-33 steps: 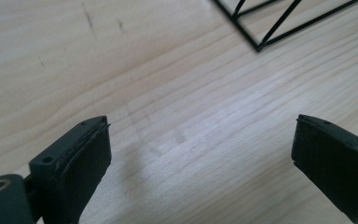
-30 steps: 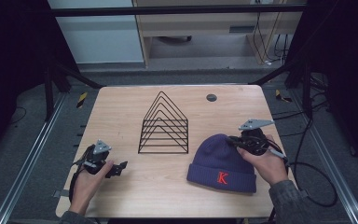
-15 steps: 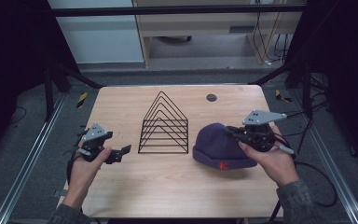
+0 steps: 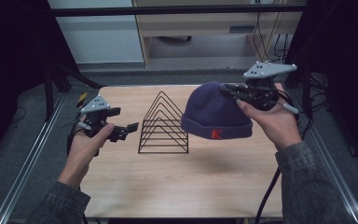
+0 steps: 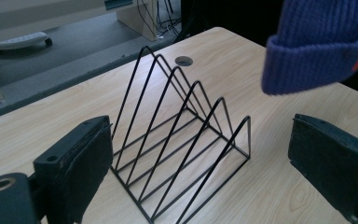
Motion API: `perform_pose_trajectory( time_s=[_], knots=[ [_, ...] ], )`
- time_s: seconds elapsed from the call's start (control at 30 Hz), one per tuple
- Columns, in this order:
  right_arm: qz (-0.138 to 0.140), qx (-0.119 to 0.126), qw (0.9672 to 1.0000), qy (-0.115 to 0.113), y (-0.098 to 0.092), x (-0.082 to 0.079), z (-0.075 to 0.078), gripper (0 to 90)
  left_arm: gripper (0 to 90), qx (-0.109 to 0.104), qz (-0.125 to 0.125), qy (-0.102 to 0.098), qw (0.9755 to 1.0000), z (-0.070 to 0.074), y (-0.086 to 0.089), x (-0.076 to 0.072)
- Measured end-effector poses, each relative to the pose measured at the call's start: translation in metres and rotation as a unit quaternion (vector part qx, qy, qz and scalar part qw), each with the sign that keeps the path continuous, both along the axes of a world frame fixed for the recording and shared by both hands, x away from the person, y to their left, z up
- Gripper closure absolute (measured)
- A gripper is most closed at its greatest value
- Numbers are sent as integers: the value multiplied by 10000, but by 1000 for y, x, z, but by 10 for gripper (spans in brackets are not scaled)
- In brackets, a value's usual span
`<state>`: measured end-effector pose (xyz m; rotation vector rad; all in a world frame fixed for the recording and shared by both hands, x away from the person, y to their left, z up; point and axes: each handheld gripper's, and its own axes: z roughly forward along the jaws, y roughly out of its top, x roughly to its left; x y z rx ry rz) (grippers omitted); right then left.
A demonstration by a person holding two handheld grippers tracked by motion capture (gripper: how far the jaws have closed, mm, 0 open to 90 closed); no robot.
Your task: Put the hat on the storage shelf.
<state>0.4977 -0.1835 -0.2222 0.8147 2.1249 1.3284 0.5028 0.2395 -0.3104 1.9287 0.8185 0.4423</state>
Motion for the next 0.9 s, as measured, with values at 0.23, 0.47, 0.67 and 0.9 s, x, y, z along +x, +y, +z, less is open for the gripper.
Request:
perform_pose_trajectory(
  time_s=[0.23,0.47,0.67,0.9],
  knots=[
    [-52,-17,9998,-204,16,12,31,819,57,-35,-111,-110,9999,18,-18,6],
    [32,18,9995,-305,34,21,51,819,56,-102,-281,-168,9994,28,-28,10],
    [191,97,9990,-403,58,23,63,818,41,-94,-464,-225,9986,30,-35,12],
    [390,214,9980,-443,84,18,66,818,28,-4,-601,-234,9979,26,-38,13]
  ],
)
